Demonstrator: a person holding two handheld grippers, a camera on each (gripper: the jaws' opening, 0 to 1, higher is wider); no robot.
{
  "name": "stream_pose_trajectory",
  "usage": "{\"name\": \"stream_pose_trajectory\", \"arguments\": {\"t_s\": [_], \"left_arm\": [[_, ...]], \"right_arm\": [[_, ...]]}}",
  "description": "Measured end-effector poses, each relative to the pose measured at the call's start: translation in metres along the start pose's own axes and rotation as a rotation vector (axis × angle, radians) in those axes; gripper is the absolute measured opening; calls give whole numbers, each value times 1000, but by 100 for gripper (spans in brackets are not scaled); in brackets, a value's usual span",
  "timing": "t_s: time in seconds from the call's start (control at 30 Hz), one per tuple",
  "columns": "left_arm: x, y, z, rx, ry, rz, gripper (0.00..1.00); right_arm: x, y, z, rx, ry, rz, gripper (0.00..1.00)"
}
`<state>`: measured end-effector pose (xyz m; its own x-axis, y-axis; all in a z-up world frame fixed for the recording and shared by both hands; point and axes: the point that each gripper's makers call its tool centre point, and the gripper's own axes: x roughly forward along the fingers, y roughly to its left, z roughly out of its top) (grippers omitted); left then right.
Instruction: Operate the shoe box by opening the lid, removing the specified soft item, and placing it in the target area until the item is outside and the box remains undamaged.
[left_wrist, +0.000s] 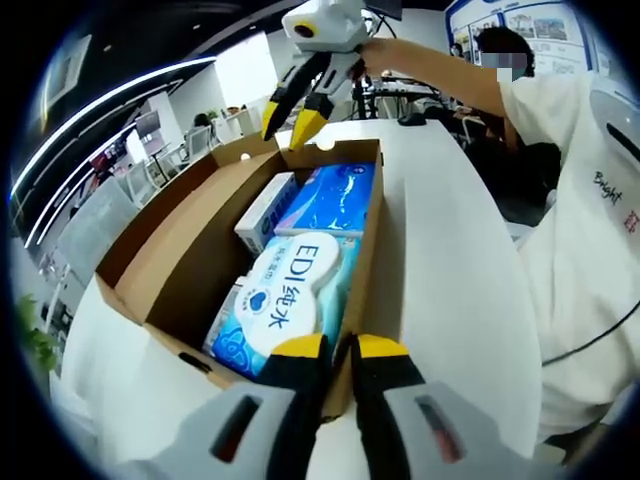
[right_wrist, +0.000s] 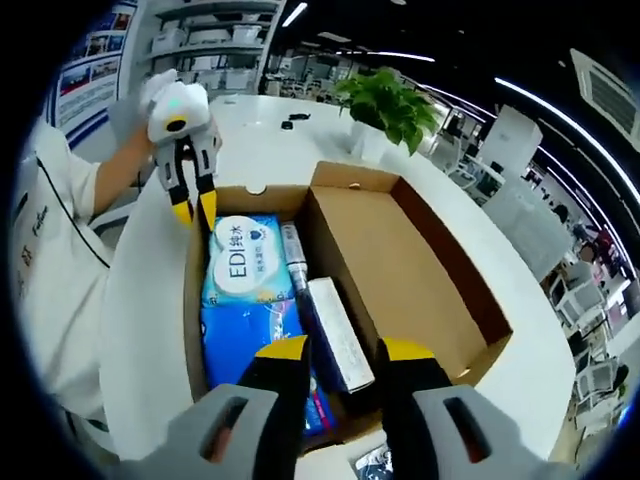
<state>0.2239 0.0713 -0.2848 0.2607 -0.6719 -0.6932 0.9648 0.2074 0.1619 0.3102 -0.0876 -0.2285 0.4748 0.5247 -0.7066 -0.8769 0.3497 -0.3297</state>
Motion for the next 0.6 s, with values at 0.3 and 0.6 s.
{"name": "stream_pose_trajectory", "arguments": {"t_s": [0.3,0.6], "left_arm": [[0,0,0,-2,1,-17,9],[0,0,0,-3,3,-22,9]], "right_arm": [[23,2,-8,-47,72,45,25],[41,16,9,-144,105,75,27]]}}
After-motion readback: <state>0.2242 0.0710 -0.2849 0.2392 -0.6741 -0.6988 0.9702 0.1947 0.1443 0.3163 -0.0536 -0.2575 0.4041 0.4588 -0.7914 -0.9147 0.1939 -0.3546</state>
